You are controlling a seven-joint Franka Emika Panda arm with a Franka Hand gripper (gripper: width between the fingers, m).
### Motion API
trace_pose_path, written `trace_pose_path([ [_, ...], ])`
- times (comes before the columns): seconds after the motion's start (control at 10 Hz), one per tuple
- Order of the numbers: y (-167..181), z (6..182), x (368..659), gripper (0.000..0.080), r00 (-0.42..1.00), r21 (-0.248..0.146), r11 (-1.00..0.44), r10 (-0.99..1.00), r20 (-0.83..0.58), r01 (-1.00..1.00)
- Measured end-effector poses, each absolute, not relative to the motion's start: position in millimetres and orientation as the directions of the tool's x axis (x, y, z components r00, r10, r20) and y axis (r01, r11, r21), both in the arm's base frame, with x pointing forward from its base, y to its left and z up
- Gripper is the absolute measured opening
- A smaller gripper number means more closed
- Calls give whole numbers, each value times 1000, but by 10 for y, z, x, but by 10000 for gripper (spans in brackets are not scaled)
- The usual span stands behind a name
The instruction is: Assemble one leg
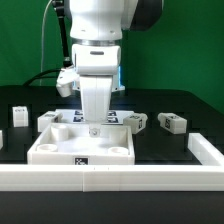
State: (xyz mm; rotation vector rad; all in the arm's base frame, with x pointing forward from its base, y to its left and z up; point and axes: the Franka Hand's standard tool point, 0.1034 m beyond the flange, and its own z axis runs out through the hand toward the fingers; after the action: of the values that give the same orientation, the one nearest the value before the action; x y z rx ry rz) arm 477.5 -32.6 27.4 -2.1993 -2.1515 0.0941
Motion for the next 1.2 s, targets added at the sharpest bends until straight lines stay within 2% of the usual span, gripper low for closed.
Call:
trace_pose_path([
  [0.4,-294,98,4618,650,26,-117,-25,1000,6,993],
  [0.7,-307,83,4616,624,29,-116,-28,1000,7,993],
  [0.9,-308,82,4616,268,29,-116,-28,1000,7,993],
  [1.0,-308,82,4614,268,29,-117,-28,1000,7,993],
  [1.1,-308,81,4614,133,29,-117,-28,1000,7,993],
  [1.2,-313,91,4635,67,31,-108,-30,1000,7,994],
])
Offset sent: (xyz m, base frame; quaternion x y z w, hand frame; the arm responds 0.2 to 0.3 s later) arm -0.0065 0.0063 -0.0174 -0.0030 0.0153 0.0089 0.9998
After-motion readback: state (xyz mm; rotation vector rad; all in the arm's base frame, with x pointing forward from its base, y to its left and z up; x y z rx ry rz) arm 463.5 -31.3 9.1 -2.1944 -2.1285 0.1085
